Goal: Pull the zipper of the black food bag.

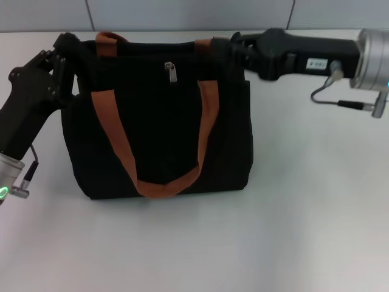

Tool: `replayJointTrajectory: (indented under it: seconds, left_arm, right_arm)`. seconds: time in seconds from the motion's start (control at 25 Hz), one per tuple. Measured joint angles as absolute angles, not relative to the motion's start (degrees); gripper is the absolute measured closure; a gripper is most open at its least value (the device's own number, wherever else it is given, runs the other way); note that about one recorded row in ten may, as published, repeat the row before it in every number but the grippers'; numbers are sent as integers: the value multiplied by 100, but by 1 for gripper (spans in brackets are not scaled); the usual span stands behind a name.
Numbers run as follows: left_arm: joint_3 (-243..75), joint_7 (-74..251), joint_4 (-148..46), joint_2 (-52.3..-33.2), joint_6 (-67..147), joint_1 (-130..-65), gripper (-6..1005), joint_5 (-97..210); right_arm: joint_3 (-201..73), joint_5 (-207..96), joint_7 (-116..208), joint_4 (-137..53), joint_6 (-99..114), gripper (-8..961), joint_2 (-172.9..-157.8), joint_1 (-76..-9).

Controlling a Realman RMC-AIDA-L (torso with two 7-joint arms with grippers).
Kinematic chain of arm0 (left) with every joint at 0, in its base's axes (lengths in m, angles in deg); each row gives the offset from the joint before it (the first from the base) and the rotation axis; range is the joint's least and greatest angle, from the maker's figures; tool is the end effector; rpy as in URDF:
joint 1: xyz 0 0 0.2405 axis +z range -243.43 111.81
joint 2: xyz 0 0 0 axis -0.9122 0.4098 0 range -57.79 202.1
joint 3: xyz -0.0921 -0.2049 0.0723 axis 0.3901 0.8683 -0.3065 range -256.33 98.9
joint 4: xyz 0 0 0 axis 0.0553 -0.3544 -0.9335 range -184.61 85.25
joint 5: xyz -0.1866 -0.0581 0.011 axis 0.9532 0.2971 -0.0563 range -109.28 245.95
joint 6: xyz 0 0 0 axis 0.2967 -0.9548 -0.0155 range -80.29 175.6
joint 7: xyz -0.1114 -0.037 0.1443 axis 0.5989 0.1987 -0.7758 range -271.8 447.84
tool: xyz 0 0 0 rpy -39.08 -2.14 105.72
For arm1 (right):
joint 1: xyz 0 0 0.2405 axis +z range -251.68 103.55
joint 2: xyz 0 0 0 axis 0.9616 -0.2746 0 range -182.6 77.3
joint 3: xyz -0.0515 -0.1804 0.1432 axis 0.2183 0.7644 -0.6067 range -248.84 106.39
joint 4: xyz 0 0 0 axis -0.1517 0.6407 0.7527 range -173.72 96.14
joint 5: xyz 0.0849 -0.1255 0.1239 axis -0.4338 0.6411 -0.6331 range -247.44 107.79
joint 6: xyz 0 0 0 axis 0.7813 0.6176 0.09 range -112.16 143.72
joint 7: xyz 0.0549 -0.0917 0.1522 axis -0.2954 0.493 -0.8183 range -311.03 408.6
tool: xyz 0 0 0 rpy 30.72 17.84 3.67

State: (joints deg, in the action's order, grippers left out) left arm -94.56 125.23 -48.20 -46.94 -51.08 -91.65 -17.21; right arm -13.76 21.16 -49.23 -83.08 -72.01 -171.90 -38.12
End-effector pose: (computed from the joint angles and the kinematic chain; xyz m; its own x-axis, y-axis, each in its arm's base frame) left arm -0.2218 0.3064 0.0088 0.3311 -0.1534 0.9310 0.7074 -0.6127 -0.3525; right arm 0.1109 0.3490 -0.0181 0.6530 -0.3739 -0.6587 -0.4282 -0.8996 0.0861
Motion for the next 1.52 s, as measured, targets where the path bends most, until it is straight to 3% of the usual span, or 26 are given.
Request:
replayJointTrajectory:
  seconds: [0.16,0.6,1.52]
  left_arm:
    - [-9456,12669,-4807,-4690,-5212,-9276,946,-1722]
    - [-9470,13008,-4831,-4705,-5183,-9825,945,-1772]
    - [-9524,13012,-4810,-4703,-5188,-9956,943,-1799]
  right_arm:
    - [-1146,2112,-4717,-8270,-7143,891,-17193,-3806]
    - [-1078,2105,-4656,-8108,-6770,515,-17198,-3866]
    - [-909,2140,-5700,-7774,-6427,524,-17169,-3588]
